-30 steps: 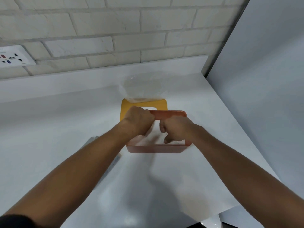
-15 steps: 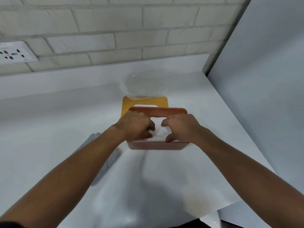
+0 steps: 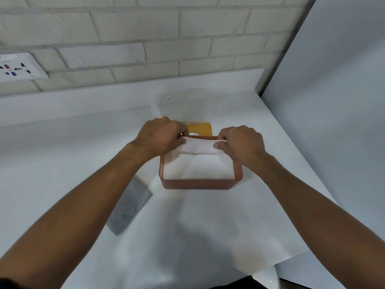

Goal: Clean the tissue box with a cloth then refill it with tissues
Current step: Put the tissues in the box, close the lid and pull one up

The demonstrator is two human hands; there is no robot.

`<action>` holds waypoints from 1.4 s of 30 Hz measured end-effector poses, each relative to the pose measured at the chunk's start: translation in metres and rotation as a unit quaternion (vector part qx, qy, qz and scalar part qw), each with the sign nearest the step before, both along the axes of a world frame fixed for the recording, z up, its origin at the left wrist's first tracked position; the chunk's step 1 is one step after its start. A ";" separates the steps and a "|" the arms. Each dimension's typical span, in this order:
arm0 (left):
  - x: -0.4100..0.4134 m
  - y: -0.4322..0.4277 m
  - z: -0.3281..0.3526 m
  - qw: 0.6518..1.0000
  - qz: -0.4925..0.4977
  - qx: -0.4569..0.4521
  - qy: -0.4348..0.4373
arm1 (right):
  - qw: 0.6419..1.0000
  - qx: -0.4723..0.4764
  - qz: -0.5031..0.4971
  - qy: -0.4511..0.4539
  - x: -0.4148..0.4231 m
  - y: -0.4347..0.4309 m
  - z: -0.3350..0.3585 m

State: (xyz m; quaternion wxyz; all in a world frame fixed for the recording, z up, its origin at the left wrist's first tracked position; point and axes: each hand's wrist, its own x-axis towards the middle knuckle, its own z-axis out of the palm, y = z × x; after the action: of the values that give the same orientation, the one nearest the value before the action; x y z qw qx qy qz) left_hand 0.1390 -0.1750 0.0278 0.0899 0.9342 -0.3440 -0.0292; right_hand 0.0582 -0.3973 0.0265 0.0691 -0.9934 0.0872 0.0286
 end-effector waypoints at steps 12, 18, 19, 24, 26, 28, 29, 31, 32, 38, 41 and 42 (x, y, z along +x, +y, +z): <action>-0.008 -0.016 -0.001 0.991 0.093 -0.066 0.069 | 0.978 0.180 -0.107 -0.011 -0.001 0.012 0.003; -0.005 -0.007 0.004 0.984 0.140 -0.085 0.063 | 0.951 0.271 -0.146 -0.019 -0.004 0.005 0.011; -0.005 -0.007 0.004 0.982 0.145 -0.095 0.071 | 0.940 0.305 -0.155 -0.022 -0.004 0.005 0.012; -0.010 -0.014 0.003 0.936 0.155 -0.222 0.227 | 0.816 0.539 -0.206 0.026 -0.004 0.024 0.011; -0.017 -0.019 0.003 0.899 0.155 -0.254 0.323 | 0.780 0.589 -0.205 0.045 -0.003 0.033 0.008; -0.023 -0.025 0.000 0.877 0.150 -0.256 0.377 | 0.776 0.595 -0.200 0.055 -0.003 0.038 0.002; -0.025 -0.027 -0.002 0.871 0.147 -0.253 0.395 | 0.784 0.585 -0.200 0.057 -0.003 0.039 -0.002; -0.027 -0.027 -0.005 0.862 0.138 -0.249 0.419 | 0.802 0.558 -0.206 0.057 -0.004 0.038 -0.007; -0.028 -0.026 -0.006 0.863 0.133 -0.245 0.422 | 0.805 0.553 -0.207 0.062 -0.004 0.036 -0.008; -0.026 -0.028 -0.017 0.934 0.094 -0.205 0.278 | 0.825 0.533 -0.150 0.110 -0.005 0.028 -0.005; -0.019 -0.028 -0.017 0.937 0.107 -0.214 0.253 | 0.908 0.402 -0.083 0.087 -0.003 0.020 -0.005; -0.017 -0.027 -0.017 0.935 0.114 -0.217 0.258 | 0.941 0.327 -0.067 0.065 -0.001 0.017 -0.006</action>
State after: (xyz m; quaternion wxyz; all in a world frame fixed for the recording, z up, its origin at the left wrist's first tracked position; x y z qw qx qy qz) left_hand 0.1219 -0.2025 0.0107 0.3788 0.8851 -0.1983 -0.1836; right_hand 0.0570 -0.3804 0.0208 0.3857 -0.9041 0.1434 0.1149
